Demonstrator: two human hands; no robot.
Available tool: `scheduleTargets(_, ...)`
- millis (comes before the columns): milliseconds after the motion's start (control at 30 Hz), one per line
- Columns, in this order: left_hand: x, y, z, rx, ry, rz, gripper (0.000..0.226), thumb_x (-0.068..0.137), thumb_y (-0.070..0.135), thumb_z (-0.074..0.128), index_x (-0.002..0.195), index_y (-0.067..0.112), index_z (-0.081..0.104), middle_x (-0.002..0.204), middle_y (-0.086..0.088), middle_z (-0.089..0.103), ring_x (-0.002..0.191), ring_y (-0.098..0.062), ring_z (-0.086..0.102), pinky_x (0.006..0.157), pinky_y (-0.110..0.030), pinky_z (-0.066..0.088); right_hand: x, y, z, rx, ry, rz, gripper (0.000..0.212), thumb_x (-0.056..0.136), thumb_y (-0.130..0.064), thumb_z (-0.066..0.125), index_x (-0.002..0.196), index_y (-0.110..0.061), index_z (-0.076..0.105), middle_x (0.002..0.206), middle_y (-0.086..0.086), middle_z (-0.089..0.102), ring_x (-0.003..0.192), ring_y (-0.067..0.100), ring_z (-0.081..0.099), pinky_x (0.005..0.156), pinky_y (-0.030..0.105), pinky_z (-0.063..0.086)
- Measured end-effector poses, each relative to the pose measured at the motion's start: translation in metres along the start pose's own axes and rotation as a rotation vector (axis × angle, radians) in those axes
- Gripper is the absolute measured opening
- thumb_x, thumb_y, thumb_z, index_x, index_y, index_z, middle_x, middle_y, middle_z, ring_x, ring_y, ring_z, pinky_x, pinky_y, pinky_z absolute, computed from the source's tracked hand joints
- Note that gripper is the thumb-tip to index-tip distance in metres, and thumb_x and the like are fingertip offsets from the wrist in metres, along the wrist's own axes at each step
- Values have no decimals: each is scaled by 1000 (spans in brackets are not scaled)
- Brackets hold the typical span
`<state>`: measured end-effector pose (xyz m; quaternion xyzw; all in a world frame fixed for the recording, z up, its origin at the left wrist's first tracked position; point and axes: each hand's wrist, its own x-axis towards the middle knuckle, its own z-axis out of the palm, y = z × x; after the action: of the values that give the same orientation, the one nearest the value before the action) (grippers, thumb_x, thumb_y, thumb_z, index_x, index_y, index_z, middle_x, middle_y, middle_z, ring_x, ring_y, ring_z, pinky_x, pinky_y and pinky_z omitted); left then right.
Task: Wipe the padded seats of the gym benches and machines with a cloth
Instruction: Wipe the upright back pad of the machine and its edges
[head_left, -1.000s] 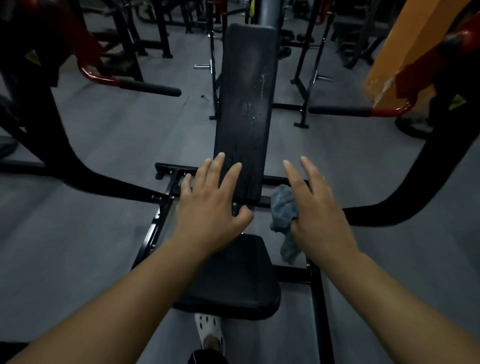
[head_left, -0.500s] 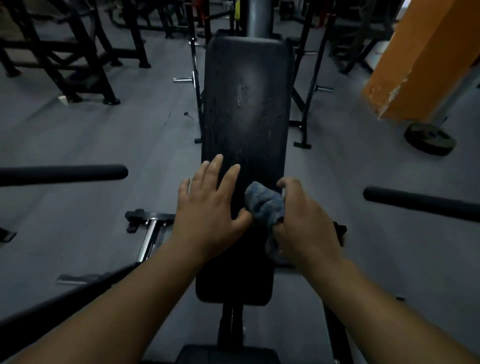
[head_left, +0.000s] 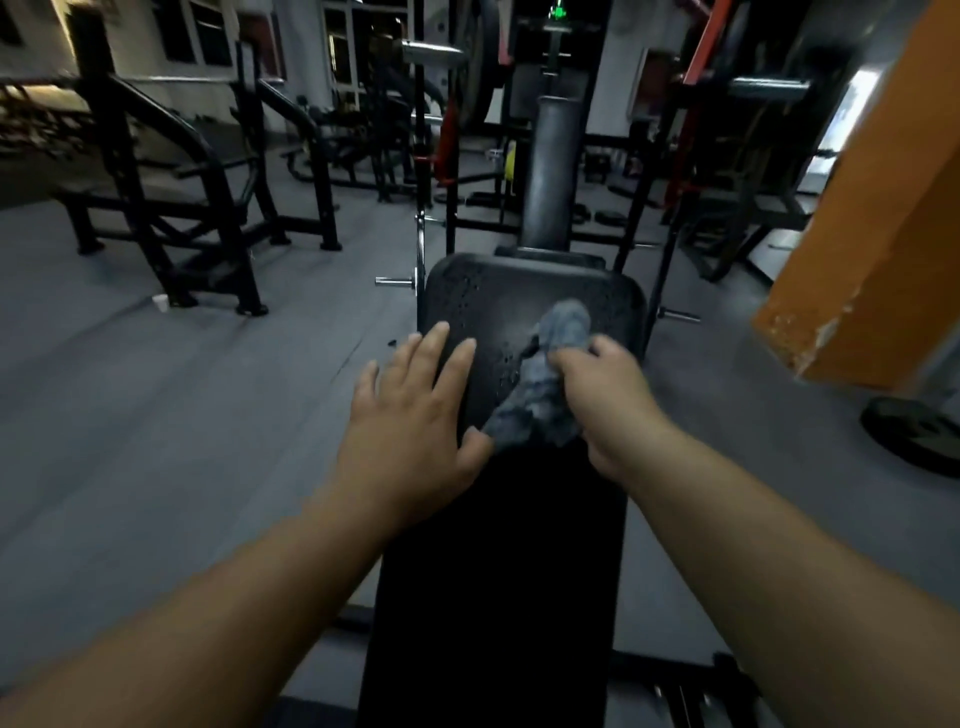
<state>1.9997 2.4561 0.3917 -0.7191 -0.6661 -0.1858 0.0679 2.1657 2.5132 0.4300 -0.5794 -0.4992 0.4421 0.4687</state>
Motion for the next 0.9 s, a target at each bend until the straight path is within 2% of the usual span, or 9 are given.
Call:
scheduleTargets(67,32,-10,-2,20,26,10,87,78,53,30,158,25,10,166,-2,6,152,-23,7,120,-52,17,24,-19,12,-247,53,-286,18,93,-26,54,107,-17,58,101,5,64,88,22,63,67,33,51)
scheduleTargets(133,55,-18,-1,18,33,15,87,79,48,34,158,22,8,166,-2,5,152,-23,7,121,-48,16,41,-21,28,-439,-20,-469,38,86,-37,55,119,-18,55,123,5,55,108,21,55,86,37,49)
scheduleTargets(233,73,-32,10,-29,1,-6,84,85,42,42,158,16,8,166,-5,6,152,-23,6,123,-43,14,53,4,55,-712,-125,-517,59,89,-63,42,132,-24,56,160,9,28,149,27,19,121,50,21)
scheduleTargets(400,62,-57,31,-80,-16,-57,85,83,40,28,158,14,1,167,-8,1,153,-22,4,124,-39,12,67,19,95,-948,164,-526,72,98,-67,22,158,-28,18,168,8,-3,153,27,-13,123,48,-8)
scheduleTargets(500,58,-72,29,-58,-11,-69,79,92,34,37,158,15,-3,167,-6,-5,153,-20,1,122,-38,10,93,5,125,-1032,239,-526,71,96,-72,17,157,-35,20,168,7,-4,152,32,-14,119,55,-10)
scheduleTargets(567,59,-79,27,-56,21,-77,78,93,33,36,158,14,-3,167,-6,-5,153,-21,1,122,-39,12,98,10,132,-1132,248,-641,65,97,-68,19,155,-38,23,168,7,1,153,34,-7,118,59,-4)
scheduleTargets(700,61,-76,32,-111,55,-53,81,85,38,26,159,18,0,167,-4,0,153,-22,6,121,-41,15,80,54,75,-1267,55,-906,58,99,-60,23,154,-41,26,168,1,8,154,27,2,120,54,6)
scheduleTargets(800,61,-65,39,-132,41,-23,81,84,42,24,158,25,-2,167,-1,-3,153,-22,4,121,-42,16,95,43,18,-1236,179,-731,60,98,-53,28,155,-34,26,168,5,7,154,26,3,123,55,9)
scheduleTargets(900,70,-49,45,-90,47,47,76,92,46,29,158,27,-4,167,-1,-6,153,-20,-2,121,-39,13,124,7,39,-1175,346,-538,62,98,-58,24,156,-38,21,168,10,4,153,34,1,122,58,1)
